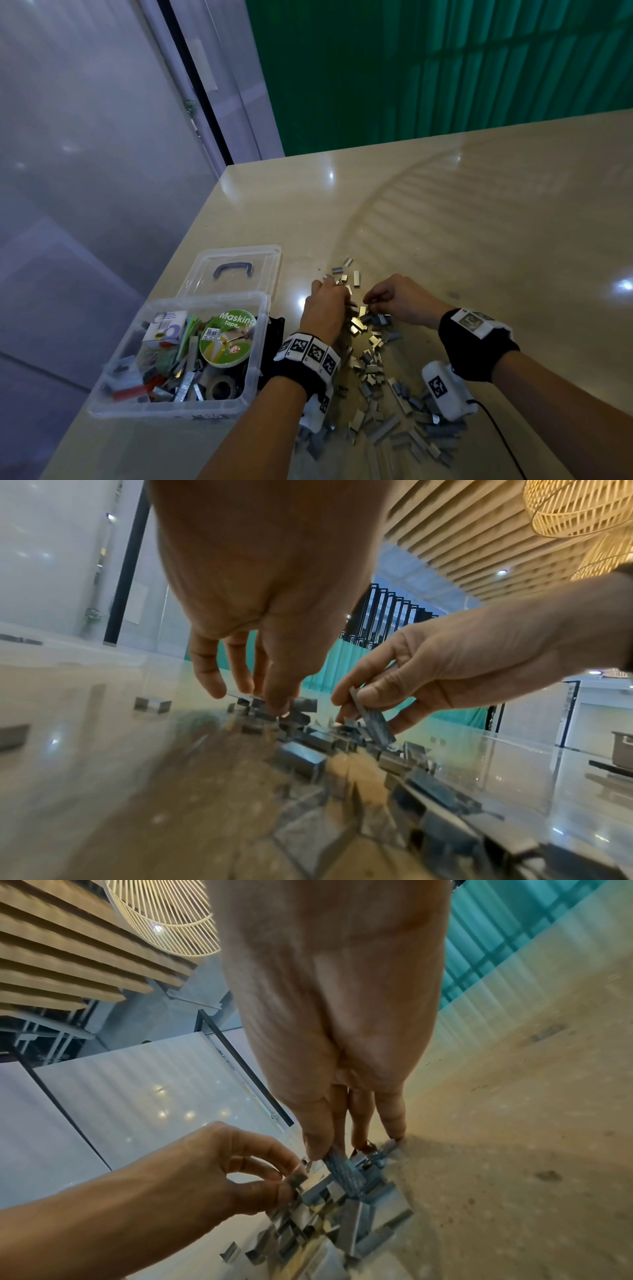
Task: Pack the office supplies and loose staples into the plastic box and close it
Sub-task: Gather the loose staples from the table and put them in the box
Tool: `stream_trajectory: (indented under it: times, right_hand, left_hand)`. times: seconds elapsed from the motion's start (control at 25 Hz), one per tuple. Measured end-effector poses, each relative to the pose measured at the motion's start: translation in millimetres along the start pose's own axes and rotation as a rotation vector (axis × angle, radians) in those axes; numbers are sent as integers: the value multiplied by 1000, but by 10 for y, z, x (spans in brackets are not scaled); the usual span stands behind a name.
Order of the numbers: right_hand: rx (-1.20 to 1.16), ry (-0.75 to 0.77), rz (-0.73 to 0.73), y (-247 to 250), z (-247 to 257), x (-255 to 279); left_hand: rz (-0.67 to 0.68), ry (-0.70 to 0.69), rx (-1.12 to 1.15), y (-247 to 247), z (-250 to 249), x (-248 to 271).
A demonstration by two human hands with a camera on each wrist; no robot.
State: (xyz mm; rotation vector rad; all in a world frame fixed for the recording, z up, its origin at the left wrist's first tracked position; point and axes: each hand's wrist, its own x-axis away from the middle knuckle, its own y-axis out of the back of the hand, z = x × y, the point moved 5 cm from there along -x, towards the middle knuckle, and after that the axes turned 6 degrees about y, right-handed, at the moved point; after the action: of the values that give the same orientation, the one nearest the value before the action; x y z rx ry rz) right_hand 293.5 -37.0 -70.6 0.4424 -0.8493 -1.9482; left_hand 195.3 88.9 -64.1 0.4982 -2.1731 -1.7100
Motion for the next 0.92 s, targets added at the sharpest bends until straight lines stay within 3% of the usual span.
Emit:
stream_trajectory:
  times: [0.28, 0.44, 0.64, 0.76, 0.92]
  right_hand:
    - [-69, -13, -39, 106, 70, 58]
    - [-90, -1, -132, 261, 222, 123]
    - [-108, 56, -228, 360, 647, 80]
    - [-131, 168, -208, 320, 1097, 22]
    - [-259, 288, -161, 203, 1730, -88]
  left_hand:
    - [-22, 2, 103, 237, -100, 65]
    - [9, -26, 44, 438, -130, 190]
    - [-85, -86, 14, 1021, -228, 542]
    - [-134, -51, 33, 1382, 5, 800]
    - [-76, 43, 118, 1637, 664, 1140]
